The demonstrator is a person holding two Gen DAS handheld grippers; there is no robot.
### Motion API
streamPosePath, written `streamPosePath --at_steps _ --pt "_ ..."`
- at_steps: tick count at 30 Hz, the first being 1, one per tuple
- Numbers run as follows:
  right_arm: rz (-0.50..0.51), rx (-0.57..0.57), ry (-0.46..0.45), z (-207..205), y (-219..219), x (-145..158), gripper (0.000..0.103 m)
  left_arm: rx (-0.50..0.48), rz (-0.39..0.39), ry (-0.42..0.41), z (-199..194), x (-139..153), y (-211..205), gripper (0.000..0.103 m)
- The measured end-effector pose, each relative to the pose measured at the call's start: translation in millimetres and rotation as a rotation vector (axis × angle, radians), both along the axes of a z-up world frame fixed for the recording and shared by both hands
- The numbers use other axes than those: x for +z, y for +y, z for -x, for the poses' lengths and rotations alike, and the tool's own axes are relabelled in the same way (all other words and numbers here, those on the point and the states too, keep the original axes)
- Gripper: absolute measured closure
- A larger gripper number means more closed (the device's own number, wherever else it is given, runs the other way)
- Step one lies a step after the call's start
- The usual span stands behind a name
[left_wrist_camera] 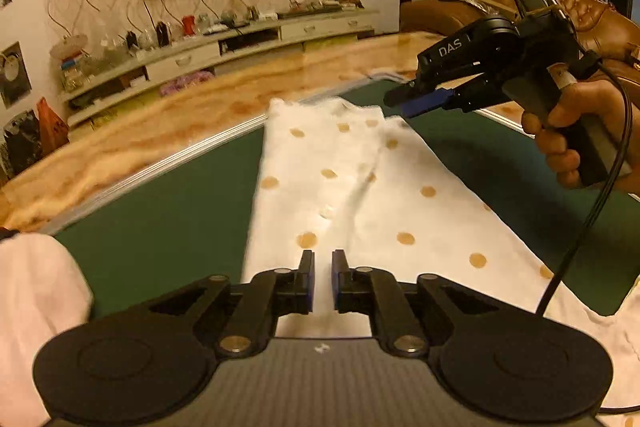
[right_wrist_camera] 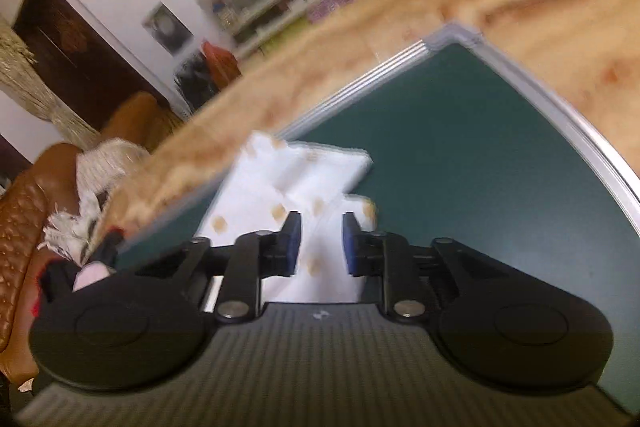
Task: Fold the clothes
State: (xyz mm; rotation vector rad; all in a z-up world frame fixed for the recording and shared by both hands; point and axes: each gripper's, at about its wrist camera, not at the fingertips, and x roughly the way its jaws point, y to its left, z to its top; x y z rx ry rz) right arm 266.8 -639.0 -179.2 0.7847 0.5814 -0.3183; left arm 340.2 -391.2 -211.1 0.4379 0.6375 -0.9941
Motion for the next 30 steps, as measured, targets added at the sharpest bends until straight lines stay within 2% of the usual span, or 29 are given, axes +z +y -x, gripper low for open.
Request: streamPosePath --at_steps 2,3,5,7,10,13,14,15,16,17,22,24,26,27,30 --pt "0.047 0.039 -0.029 -7.8 4.4 7.8 0.065 0.014 0.002 0.004 -5.5 1.4 0.4 0.06" --pt "0.078 0.059 -0.029 -16.8 7.7 12.0 0.064 0.022 0.003 0.007 -8.5 1.7 0.4 0.058" --pt "0.14 0.109 -0.03 -34.3 13.9 17.2 0.062 0.024 -0.007 0.025 -3.8 2.5 -1.3 0.057" --pt "0.175 0.154 0.007 -54.6 15.7 18.3 0.061 0.014 -0.028 0.031 -1.0 -1.2 -2.6 0.057" --pt "0.166 0.212 0.078 -78.6 12.8 10.6 0.061 -0.004 -0.054 0.02 5.1 -6.8 -1.6 0.057" --pt "0.171 0.249 0.116 -80.6 17.5 7.0 0.061 -0.015 -0.065 0.014 9.0 -12.0 0.0 0.057" --pt "0.167 0.257 0.116 -78.2 18.3 5.3 0.064 -0.012 -0.062 0.015 9.0 -13.1 0.6 0.056" --pt "0.169 0.262 0.114 -75.8 18.9 5.1 0.07 -0.008 -0.057 0.017 8.8 -13.9 1.3 0.056" --pt "0.172 0.267 0.112 -73.4 19.5 5.0 0.099 -0.004 -0.052 0.018 8.5 -14.7 2.0 0.056" --pt "0.168 0.256 0.106 -72.4 16.0 6.0 0.101 -0.002 -0.049 0.018 8.9 -15.0 2.6 0.056" --pt "0.144 0.197 0.074 -67.5 -2.7 11.4 0.102 0.006 -0.04 0.012 10.6 -15.9 4.4 0.057" --pt "0.134 0.173 0.062 -65.6 -10.1 13.6 0.101 0.008 -0.039 0.009 11.2 -15.6 4.8 0.063" --pt "0.119 0.15 0.061 -60.0 -16.3 14.7 0.099 0.016 -0.041 0.004 10.5 -15.2 5.0 0.075" --pt "0.087 0.147 0.052 -54.4 -18.5 15.6 0.096 0.02 -0.041 0.005 9.6 -14.8 5.3 0.077" --pt "-0.018 0.145 0.033 -38.4 -22.0 16.5 0.071 0.029 -0.038 0.013 7.0 -13.7 7.0 0.081"
